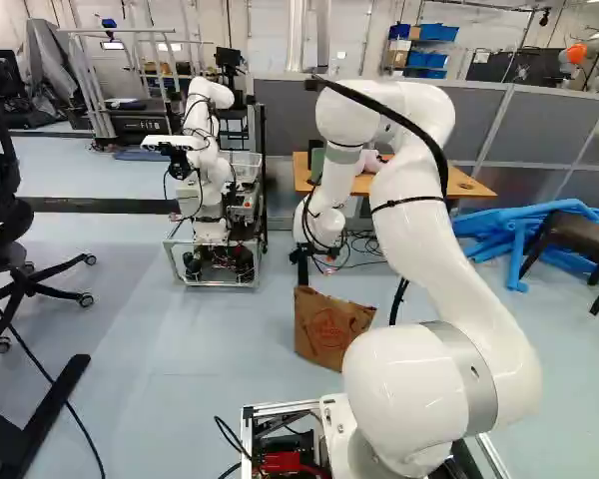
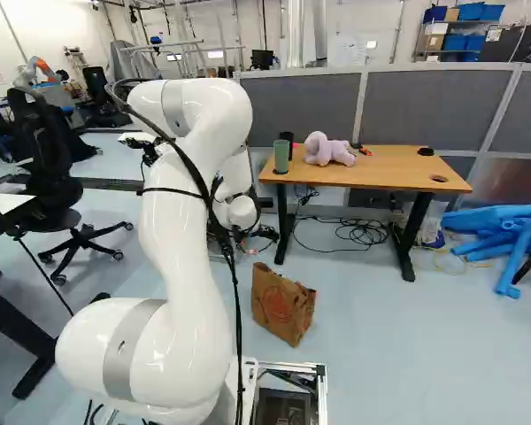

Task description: Pick up the bag on the ground and place it on the table

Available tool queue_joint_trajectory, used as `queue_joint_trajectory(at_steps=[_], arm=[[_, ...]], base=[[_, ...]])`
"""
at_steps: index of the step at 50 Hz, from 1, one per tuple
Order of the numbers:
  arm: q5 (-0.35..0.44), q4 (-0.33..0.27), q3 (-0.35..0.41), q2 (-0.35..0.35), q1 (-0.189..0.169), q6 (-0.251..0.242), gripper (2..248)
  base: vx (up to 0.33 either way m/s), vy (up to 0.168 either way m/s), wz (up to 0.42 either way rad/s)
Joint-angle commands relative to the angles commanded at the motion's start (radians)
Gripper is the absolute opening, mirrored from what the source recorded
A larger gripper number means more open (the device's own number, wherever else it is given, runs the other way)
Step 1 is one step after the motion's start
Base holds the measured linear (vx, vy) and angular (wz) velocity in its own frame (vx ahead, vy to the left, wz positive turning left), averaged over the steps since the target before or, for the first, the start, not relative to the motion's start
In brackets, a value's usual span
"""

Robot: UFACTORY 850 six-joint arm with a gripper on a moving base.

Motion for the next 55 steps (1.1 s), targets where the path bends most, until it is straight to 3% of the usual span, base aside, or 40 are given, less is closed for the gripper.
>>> queue_joint_trajectory(at_steps=[35, 45, 55], arm=[[0.000, 0.000, -0.025, -0.100, -0.099, -0.002, 247], [0.000, -0.001, -0.061, -0.141, -0.130, -0.077, 247], [-0.003, -0.020, -0.104, -0.186, -0.136, -0.179, 247]], base=[[0.000, 0.000, 0.000], [0.000, 0.000, 0.000], [0.000, 0.000, 0.000]])
